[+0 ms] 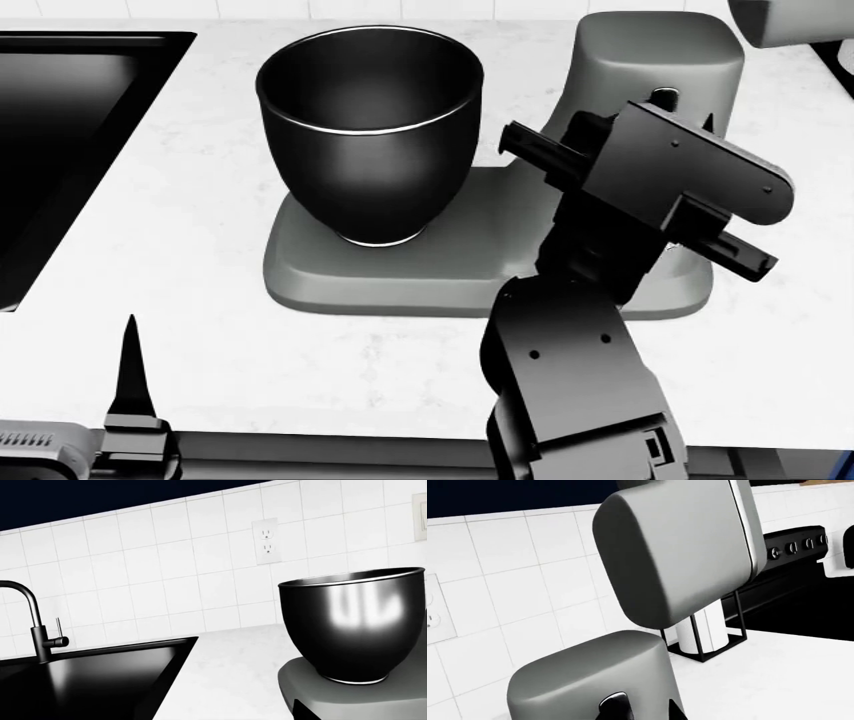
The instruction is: Open the stand mixer head.
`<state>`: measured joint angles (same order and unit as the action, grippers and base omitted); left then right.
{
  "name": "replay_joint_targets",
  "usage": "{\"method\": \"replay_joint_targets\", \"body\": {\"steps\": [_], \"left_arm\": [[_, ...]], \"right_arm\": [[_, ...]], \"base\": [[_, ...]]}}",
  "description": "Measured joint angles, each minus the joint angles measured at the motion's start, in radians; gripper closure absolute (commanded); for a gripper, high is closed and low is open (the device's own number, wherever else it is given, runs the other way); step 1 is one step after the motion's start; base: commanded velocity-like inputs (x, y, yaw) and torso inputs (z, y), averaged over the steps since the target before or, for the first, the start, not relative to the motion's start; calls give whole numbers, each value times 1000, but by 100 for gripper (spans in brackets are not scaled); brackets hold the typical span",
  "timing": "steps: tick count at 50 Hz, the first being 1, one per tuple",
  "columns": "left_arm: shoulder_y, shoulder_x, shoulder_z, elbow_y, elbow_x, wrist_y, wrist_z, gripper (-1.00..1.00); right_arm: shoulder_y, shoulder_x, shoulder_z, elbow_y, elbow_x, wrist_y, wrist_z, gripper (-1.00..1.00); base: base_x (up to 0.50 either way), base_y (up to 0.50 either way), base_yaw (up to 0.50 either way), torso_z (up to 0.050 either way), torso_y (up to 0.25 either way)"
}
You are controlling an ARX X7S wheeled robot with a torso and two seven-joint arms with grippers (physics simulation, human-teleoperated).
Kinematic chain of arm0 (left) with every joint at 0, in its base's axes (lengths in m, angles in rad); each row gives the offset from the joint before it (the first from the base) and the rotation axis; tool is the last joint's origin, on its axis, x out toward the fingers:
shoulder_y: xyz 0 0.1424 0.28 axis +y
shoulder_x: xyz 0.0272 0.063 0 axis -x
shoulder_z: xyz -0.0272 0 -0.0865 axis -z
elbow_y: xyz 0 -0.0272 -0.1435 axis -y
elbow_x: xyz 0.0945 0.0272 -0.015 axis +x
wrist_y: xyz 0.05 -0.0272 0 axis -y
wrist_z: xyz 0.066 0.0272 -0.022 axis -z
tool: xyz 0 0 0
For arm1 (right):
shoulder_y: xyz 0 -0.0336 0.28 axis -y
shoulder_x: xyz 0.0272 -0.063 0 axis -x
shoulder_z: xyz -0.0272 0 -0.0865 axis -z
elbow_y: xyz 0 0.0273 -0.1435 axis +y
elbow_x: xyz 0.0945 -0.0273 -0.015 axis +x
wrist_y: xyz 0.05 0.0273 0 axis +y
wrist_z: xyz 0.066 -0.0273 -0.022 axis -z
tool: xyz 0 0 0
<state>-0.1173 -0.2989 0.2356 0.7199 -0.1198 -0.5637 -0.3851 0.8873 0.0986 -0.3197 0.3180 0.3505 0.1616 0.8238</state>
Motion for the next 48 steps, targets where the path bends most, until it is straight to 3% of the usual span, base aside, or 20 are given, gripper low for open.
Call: {"method": "replay_joint_targets", "body": {"steps": [48], "left_arm": [[-16, -10, 13, 8, -9, -19, -22, -100]], "right_arm": [[-163, 204, 69, -438, 318, 174, -70, -100]], "base": [[0, 0, 0, 0, 0]]}}
